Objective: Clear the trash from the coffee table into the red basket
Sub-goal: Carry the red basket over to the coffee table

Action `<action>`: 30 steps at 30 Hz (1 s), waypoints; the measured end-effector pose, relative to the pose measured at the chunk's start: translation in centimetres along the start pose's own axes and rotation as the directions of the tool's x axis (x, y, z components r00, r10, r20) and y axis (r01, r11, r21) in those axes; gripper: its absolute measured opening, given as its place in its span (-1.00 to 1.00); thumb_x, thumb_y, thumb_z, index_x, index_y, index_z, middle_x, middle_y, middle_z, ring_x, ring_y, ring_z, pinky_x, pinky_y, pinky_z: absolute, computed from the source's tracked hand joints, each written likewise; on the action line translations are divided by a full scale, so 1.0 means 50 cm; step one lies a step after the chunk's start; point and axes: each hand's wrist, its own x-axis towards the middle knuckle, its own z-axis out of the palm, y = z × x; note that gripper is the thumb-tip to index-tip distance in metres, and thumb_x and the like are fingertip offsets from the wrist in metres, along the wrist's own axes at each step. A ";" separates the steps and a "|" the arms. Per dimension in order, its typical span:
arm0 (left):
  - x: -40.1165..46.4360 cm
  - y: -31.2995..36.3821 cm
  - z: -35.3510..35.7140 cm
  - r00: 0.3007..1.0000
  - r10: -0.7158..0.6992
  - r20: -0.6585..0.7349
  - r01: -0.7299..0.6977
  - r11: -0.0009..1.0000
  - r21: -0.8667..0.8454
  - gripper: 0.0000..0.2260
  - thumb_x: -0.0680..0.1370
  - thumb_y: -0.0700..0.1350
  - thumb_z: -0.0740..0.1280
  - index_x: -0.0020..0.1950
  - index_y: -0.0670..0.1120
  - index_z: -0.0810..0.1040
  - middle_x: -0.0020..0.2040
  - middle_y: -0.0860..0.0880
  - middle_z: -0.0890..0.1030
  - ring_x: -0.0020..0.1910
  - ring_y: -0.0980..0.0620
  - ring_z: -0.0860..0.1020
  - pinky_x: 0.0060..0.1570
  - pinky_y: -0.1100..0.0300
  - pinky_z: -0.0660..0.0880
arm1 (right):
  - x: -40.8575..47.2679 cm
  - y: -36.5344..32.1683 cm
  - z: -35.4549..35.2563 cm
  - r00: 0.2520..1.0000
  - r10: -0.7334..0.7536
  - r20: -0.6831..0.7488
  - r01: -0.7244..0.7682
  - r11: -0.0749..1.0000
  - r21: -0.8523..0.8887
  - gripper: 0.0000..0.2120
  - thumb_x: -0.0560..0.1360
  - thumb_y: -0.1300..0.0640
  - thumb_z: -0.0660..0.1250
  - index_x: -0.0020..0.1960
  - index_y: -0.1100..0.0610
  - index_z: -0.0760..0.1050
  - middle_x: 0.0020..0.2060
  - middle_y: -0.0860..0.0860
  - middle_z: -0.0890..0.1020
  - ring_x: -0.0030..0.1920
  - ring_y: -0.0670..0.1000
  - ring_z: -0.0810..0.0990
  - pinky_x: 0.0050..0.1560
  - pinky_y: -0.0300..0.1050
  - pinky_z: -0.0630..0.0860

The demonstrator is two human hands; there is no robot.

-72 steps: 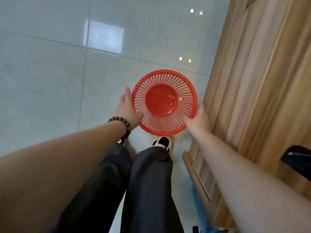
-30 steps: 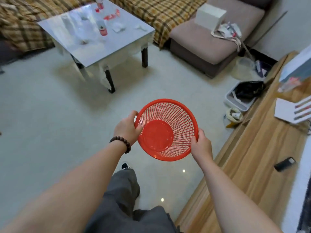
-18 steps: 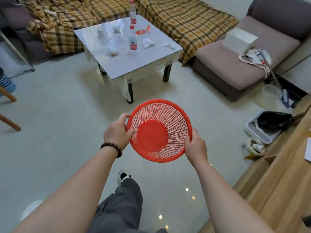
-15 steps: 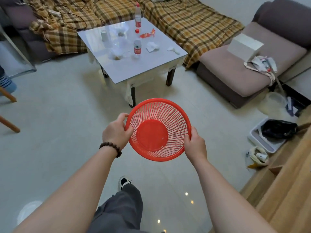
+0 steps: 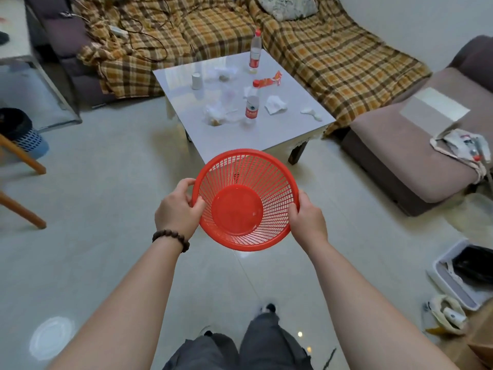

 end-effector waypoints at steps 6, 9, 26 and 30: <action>0.161 -0.038 -0.004 0.989 -0.103 -0.101 0.103 0.995 -0.007 -0.73 0.47 -0.04 0.38 0.17 0.07 0.57 -0.38 0.07 0.57 -0.31 -0.03 0.56 -0.32 0.13 0.38 | 0.193 -0.105 0.072 0.986 -0.139 0.093 0.136 0.990 0.035 -0.81 0.52 0.14 0.11 0.11 0.05 0.38 -0.20 0.08 0.60 -0.17 0.22 0.56 -0.22 0.01 0.48; 0.265 -0.049 -0.003 0.977 -0.155 -0.150 0.155 0.988 -0.006 -0.74 0.46 -0.03 0.39 0.16 0.09 0.57 -0.37 0.07 0.58 -0.30 -0.01 0.58 -0.29 0.11 0.45 | 0.314 -0.158 0.118 0.974 -0.179 0.140 0.172 0.983 0.065 -0.77 0.52 0.13 0.12 0.16 0.04 0.39 -0.14 0.12 0.64 -0.13 0.23 0.57 -0.16 0.03 0.50; 0.756 -0.026 0.017 0.902 -0.271 -0.336 0.321 0.942 0.099 -0.71 0.52 -0.03 0.37 0.24 0.03 0.54 -0.38 0.08 0.54 -0.36 0.05 0.54 -0.34 0.05 0.54 | 0.852 -0.389 0.306 0.889 -0.332 0.314 0.241 0.924 0.297 -0.70 0.54 0.07 0.08 0.25 -0.09 0.34 -0.10 -0.04 0.63 -0.15 0.02 0.58 -0.14 -0.04 0.55; 0.843 -0.068 0.026 0.909 -0.296 -0.293 0.331 0.941 0.075 -0.70 0.51 -0.08 0.36 0.24 0.00 0.55 -0.37 0.07 0.54 -0.36 0.03 0.55 -0.33 0.03 0.55 | 0.915 -0.429 0.369 0.892 -0.282 0.354 0.144 0.919 0.367 -0.71 0.54 0.08 0.11 0.24 -0.11 0.37 -0.17 -0.17 0.60 -0.17 -0.11 0.57 -0.19 -0.15 0.52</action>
